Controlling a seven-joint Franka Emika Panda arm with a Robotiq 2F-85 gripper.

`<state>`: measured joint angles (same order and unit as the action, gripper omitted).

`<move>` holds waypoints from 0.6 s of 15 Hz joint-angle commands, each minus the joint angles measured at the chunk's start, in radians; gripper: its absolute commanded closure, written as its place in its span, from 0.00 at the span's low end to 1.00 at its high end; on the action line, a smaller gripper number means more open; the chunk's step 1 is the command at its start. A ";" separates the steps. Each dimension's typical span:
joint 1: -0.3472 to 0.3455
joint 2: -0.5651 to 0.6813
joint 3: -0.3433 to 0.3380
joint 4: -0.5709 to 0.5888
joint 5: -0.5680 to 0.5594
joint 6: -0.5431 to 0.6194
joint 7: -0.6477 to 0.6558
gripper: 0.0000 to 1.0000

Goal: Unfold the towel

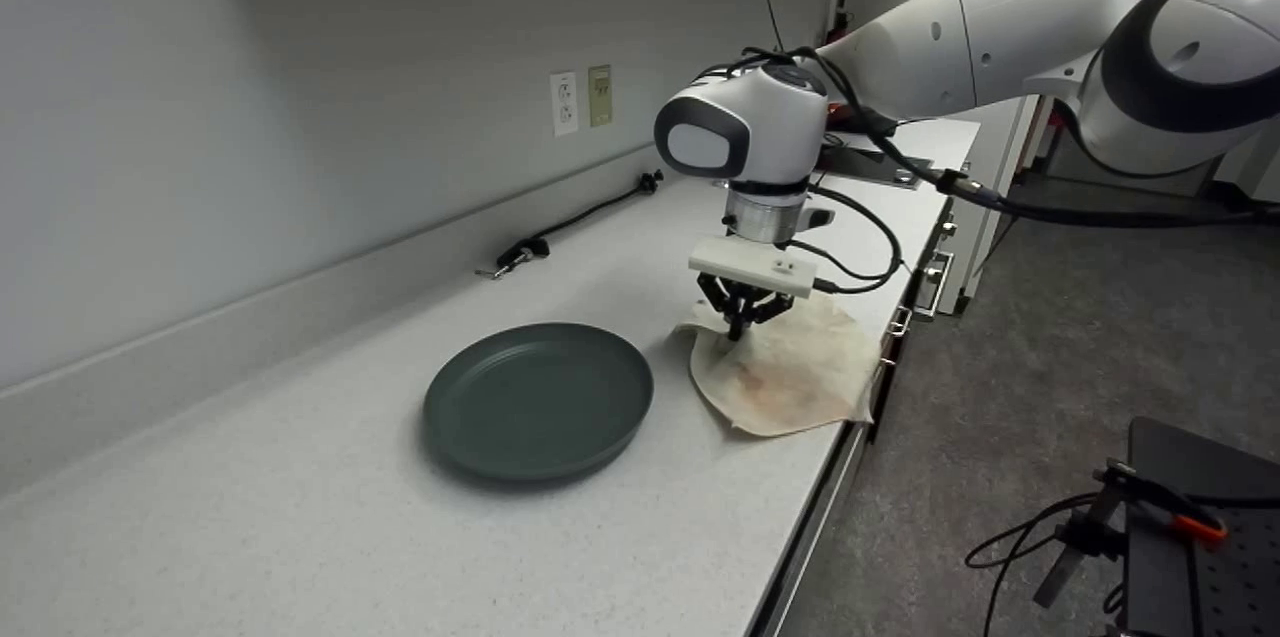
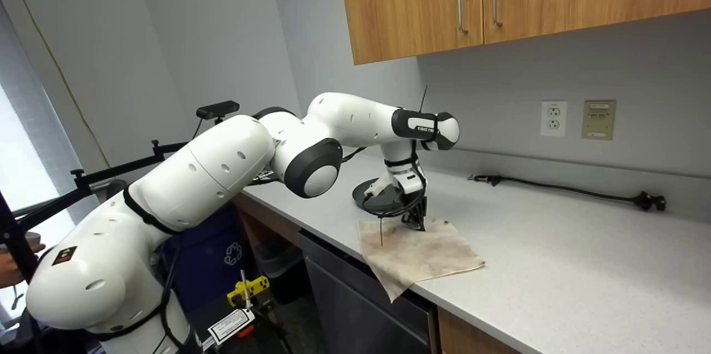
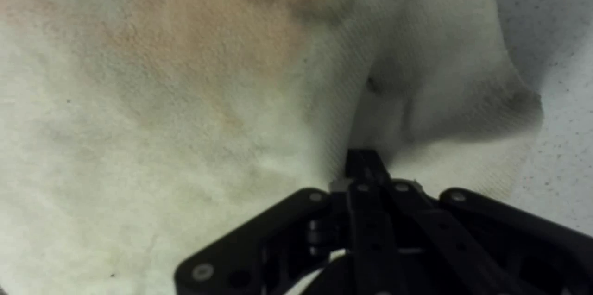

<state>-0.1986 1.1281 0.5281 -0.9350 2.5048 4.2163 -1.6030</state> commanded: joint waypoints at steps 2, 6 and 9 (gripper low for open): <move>-0.013 -0.052 -0.019 -0.083 0.014 0.003 -0.011 1.00; 0.003 -0.022 -0.021 -0.048 -0.001 -0.028 -0.021 1.00; 0.024 0.015 -0.031 0.019 -0.010 -0.026 -0.004 1.00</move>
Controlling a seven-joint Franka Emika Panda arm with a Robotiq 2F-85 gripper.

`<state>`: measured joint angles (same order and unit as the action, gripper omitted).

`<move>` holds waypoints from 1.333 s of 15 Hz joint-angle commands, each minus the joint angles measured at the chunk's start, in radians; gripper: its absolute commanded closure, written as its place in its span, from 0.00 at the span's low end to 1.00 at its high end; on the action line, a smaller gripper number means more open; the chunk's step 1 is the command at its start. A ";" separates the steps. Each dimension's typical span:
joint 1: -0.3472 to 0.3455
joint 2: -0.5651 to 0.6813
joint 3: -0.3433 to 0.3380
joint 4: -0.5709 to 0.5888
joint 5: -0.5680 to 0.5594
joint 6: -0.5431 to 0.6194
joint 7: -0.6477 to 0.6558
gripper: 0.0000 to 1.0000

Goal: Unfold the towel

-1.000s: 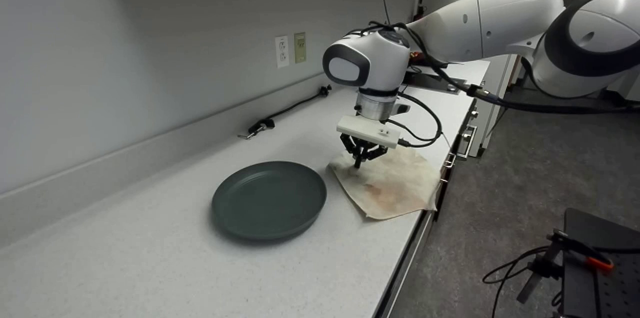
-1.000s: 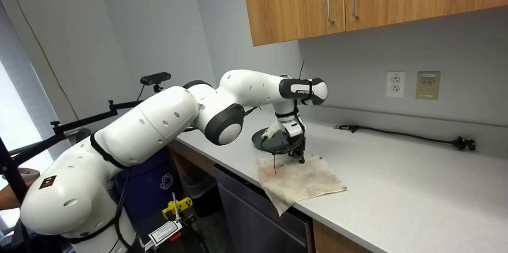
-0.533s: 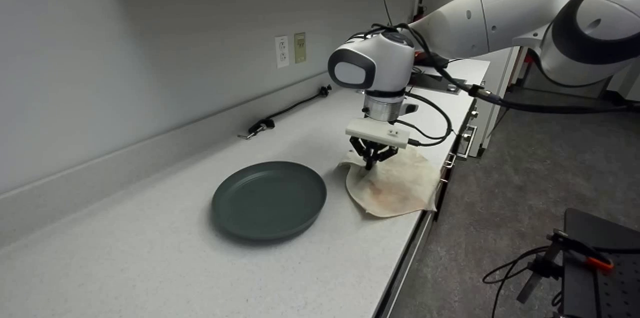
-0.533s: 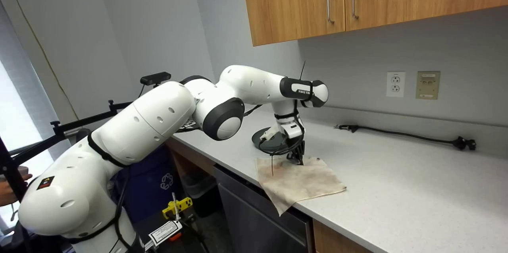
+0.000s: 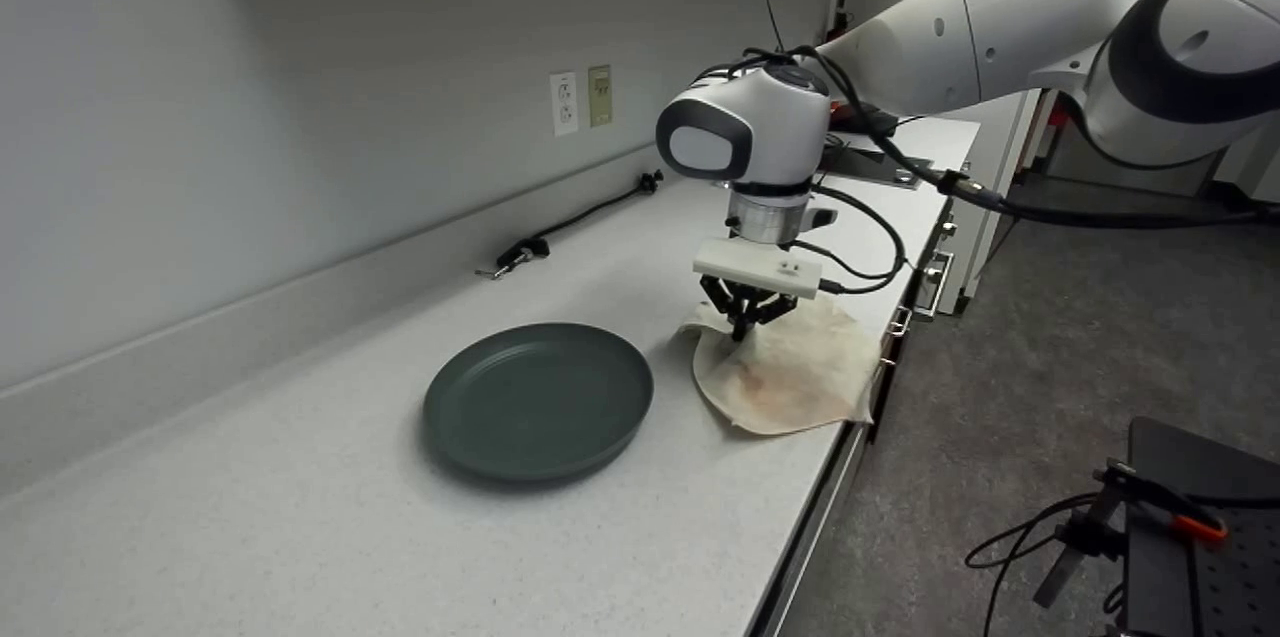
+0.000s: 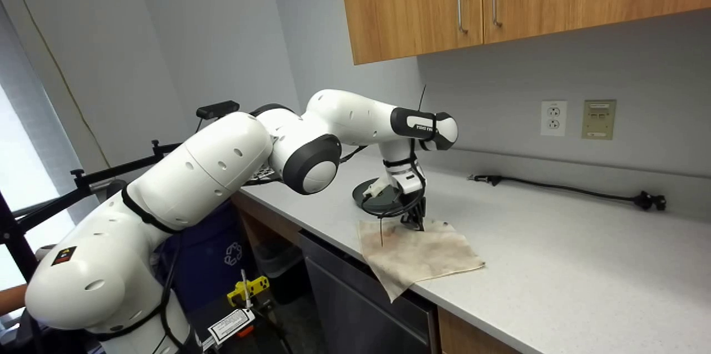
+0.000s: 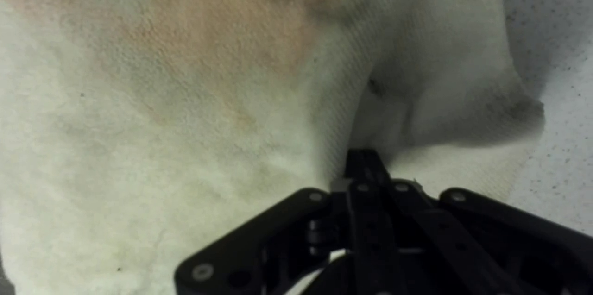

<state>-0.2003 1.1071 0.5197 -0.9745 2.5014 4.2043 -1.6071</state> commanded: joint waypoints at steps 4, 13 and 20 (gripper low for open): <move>0.041 0.085 -0.022 0.163 -0.017 -0.003 0.018 1.00; 0.059 0.174 -0.021 0.357 -0.020 -0.002 0.035 1.00; 0.086 0.207 -0.045 0.450 -0.071 -0.082 0.124 1.00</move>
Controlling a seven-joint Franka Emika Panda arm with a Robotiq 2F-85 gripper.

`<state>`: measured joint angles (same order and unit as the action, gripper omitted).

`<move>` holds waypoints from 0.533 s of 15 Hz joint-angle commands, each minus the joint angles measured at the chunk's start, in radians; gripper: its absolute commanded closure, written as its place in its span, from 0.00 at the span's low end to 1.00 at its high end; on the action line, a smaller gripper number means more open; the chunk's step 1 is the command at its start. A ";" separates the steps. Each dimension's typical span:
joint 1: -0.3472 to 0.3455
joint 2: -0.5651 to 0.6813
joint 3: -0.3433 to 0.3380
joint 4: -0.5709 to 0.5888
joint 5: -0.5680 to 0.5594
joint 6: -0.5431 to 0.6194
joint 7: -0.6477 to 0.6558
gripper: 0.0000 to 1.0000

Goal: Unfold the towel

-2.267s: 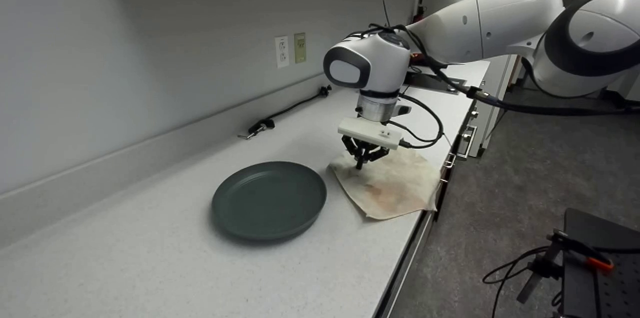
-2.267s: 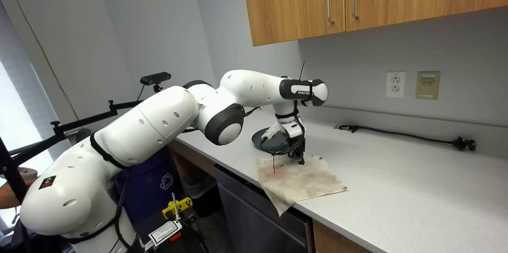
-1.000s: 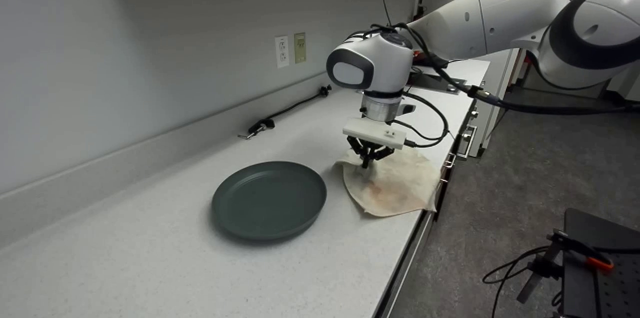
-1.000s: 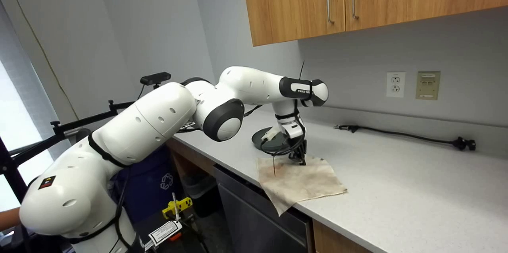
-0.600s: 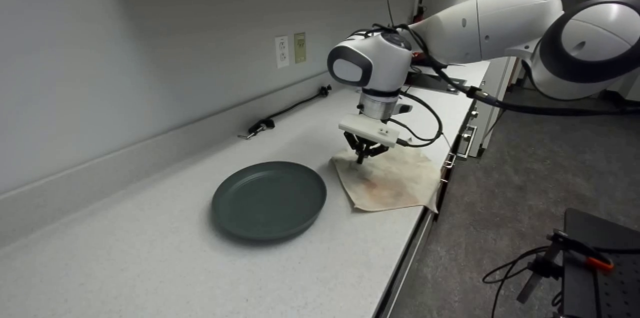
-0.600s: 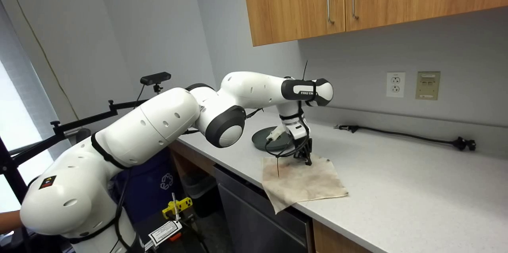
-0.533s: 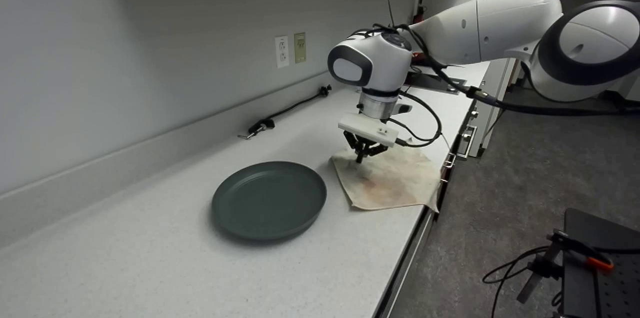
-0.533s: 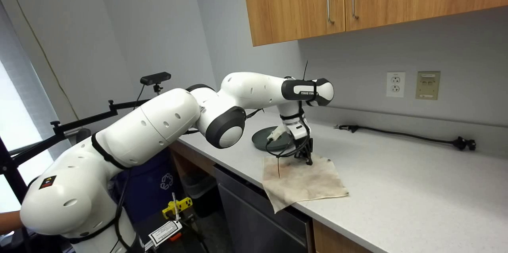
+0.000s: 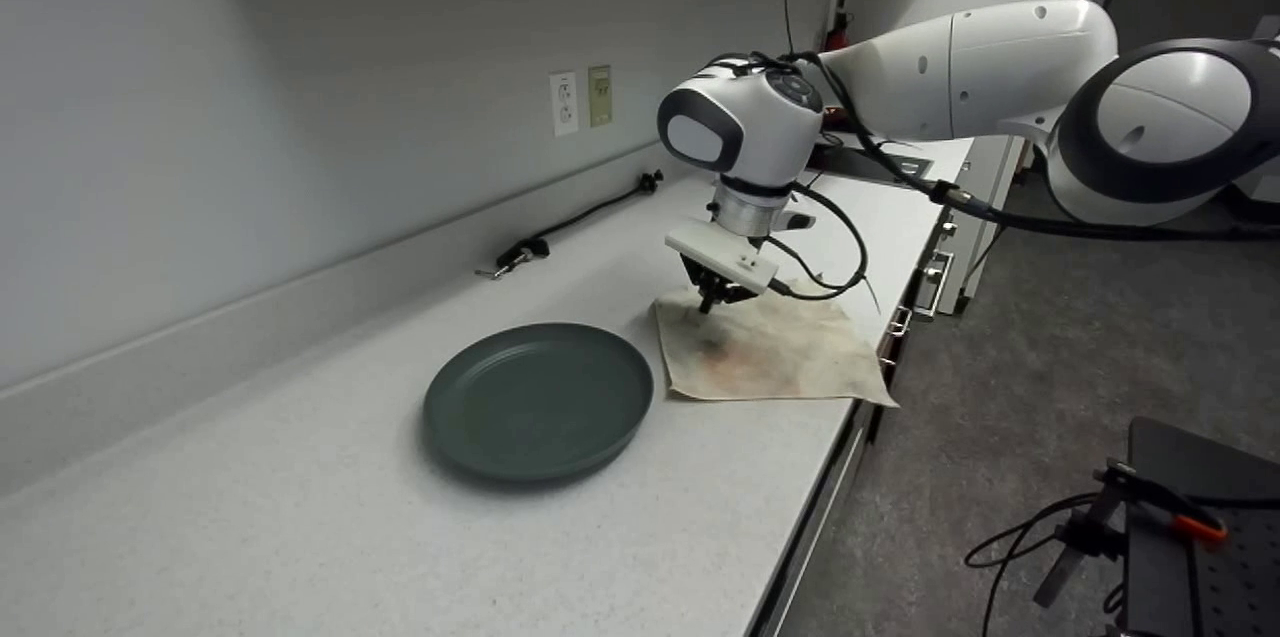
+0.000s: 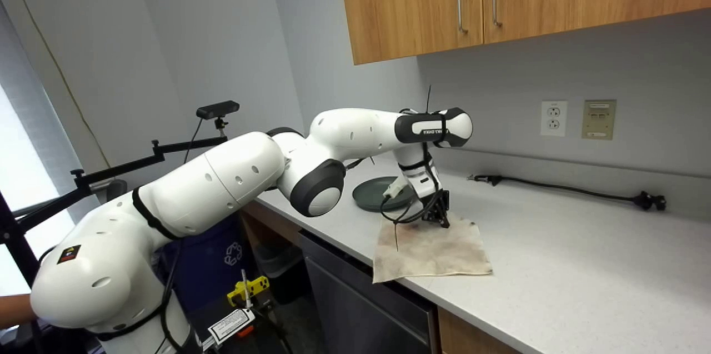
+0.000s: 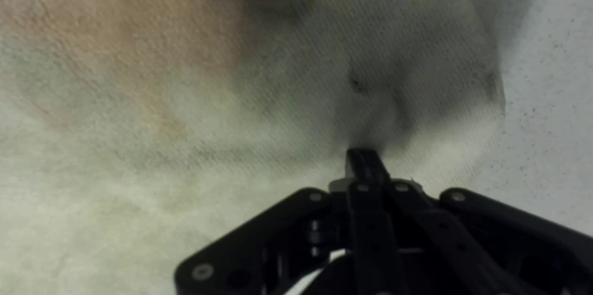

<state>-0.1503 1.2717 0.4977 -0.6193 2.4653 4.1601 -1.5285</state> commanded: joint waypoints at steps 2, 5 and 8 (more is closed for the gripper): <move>0.039 0.038 -0.033 0.096 -0.046 -0.064 0.072 1.00; 0.026 0.022 -0.021 0.063 -0.041 -0.036 0.063 1.00; 0.001 -0.010 -0.001 0.019 -0.013 0.057 0.031 1.00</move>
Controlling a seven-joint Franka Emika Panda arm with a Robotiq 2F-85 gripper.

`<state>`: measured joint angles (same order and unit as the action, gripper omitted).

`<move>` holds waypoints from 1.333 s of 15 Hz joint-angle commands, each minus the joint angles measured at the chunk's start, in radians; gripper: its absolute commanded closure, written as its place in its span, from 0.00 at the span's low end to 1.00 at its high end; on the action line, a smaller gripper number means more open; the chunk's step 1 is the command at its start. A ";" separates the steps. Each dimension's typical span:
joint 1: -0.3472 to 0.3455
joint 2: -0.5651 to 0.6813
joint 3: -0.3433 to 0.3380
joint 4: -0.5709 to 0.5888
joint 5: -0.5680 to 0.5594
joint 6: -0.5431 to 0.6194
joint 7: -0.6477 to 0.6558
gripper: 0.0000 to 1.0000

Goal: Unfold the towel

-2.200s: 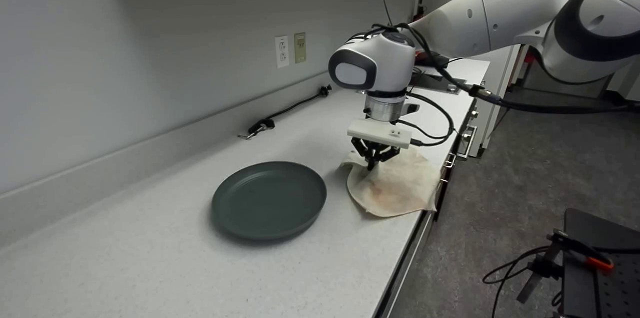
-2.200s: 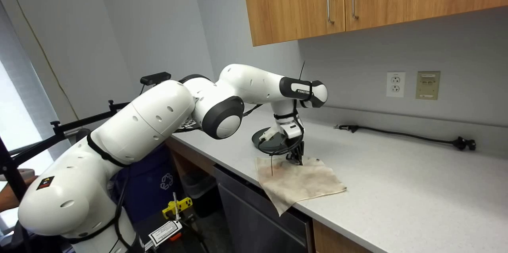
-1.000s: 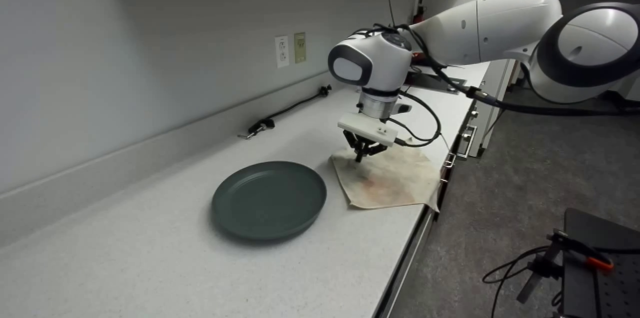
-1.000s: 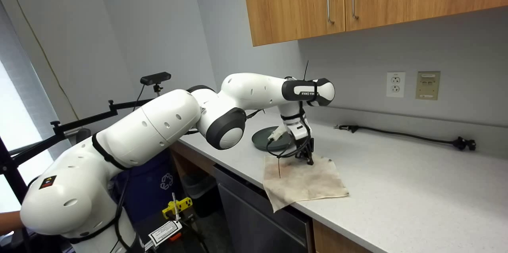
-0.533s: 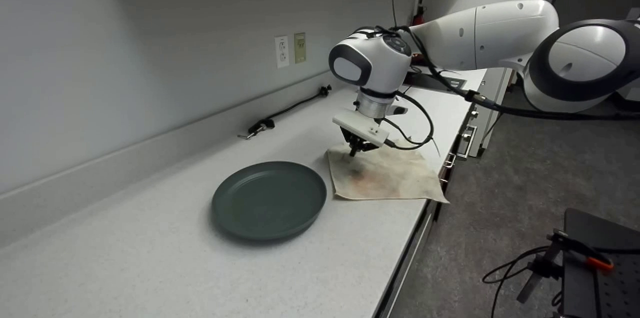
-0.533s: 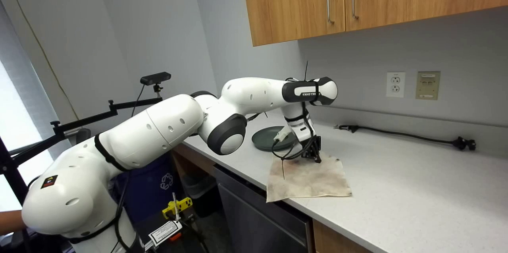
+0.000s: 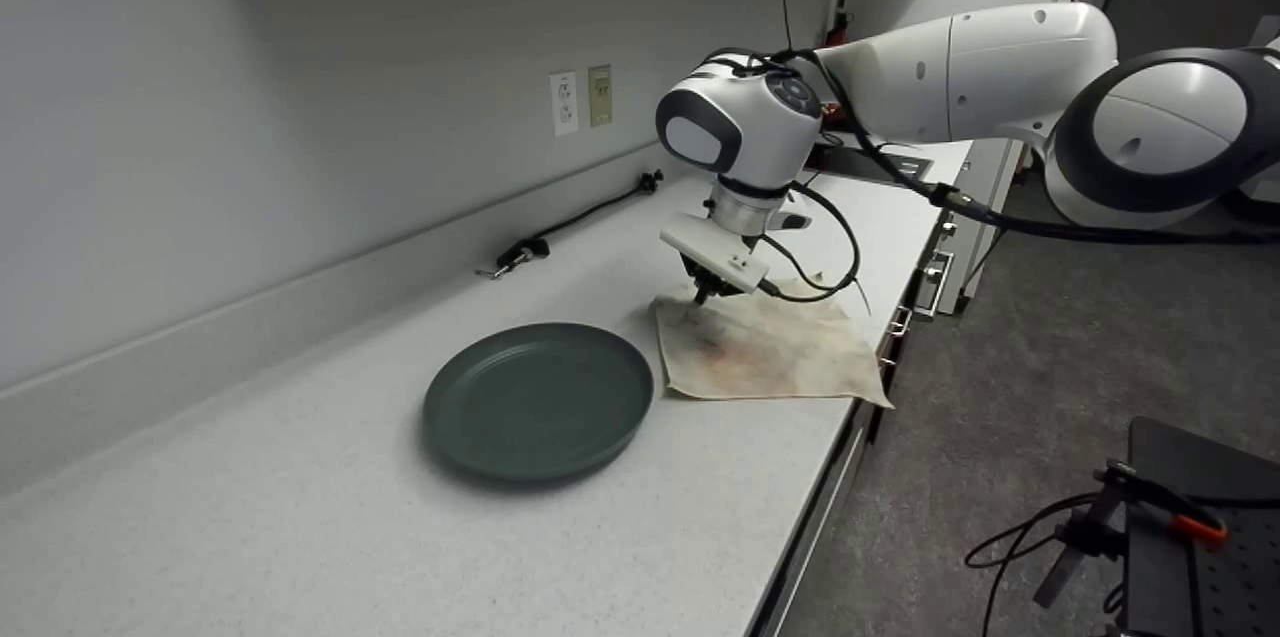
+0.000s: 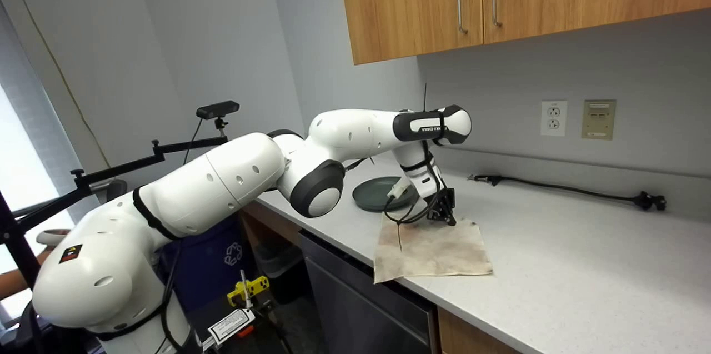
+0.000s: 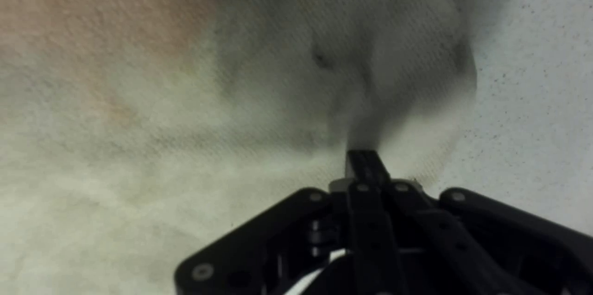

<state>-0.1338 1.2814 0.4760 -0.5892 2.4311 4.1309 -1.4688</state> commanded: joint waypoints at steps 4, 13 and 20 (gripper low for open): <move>-0.033 -0.164 -0.054 -0.226 0.087 0.103 -0.014 1.00; -0.211 -0.351 0.159 -0.629 0.083 0.097 -0.085 1.00; -0.504 -0.454 0.453 -0.981 0.082 0.067 0.159 1.00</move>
<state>-0.4983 0.9093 0.8255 -1.3738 2.5130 4.2273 -1.4512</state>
